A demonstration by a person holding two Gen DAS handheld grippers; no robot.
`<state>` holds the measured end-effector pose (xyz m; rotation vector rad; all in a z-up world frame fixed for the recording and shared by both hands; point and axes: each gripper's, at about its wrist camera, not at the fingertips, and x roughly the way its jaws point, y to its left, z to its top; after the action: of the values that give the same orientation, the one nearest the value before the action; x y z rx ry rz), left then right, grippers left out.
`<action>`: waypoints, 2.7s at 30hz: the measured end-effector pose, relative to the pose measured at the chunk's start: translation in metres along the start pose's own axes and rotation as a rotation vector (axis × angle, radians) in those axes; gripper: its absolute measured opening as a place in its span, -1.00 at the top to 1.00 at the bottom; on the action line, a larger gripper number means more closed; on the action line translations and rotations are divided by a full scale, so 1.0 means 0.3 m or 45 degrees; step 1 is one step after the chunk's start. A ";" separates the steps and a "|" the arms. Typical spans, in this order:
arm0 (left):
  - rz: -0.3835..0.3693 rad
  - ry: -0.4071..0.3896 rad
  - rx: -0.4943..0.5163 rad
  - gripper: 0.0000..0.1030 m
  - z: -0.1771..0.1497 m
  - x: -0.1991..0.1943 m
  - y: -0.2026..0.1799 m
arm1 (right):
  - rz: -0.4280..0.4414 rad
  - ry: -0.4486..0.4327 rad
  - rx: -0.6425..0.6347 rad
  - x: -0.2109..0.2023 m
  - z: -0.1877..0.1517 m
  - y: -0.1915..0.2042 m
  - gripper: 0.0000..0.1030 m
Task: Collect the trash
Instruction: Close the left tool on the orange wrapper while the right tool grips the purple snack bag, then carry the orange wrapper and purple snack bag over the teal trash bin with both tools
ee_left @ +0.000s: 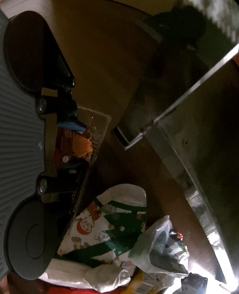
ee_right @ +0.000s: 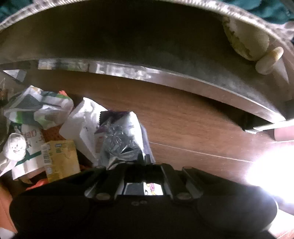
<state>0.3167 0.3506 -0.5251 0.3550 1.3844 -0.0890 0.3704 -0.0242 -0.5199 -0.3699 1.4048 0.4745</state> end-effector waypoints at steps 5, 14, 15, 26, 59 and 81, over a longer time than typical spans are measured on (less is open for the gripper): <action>-0.024 -0.013 -0.036 0.42 -0.033 -0.067 0.029 | -0.007 -0.027 -0.032 -0.059 -0.020 0.015 1.00; -0.074 -0.069 -0.108 0.42 -0.046 -0.234 0.002 | -0.005 -0.104 -0.038 -0.250 -0.048 0.044 1.00; -0.079 -0.079 -0.119 0.42 -0.040 -0.271 -0.022 | -0.003 -0.117 -0.042 -0.282 -0.050 0.042 1.00; -0.121 -0.129 -0.151 0.42 -0.041 -0.294 -0.187 | 0.074 -0.070 -0.074 -0.187 -0.037 0.033 0.30; -0.222 -0.368 -0.001 0.42 0.104 -0.562 -0.297 | -0.076 -0.252 0.042 -0.440 -0.061 0.010 1.00; -0.147 -0.780 0.130 0.42 0.186 -1.592 -0.568 | -0.054 -0.867 0.125 -1.597 -0.440 -0.082 1.00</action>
<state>0.2322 0.1041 -0.0866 0.2991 0.7933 -0.3366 0.2242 -0.1598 -0.0640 -0.1330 0.7531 0.4388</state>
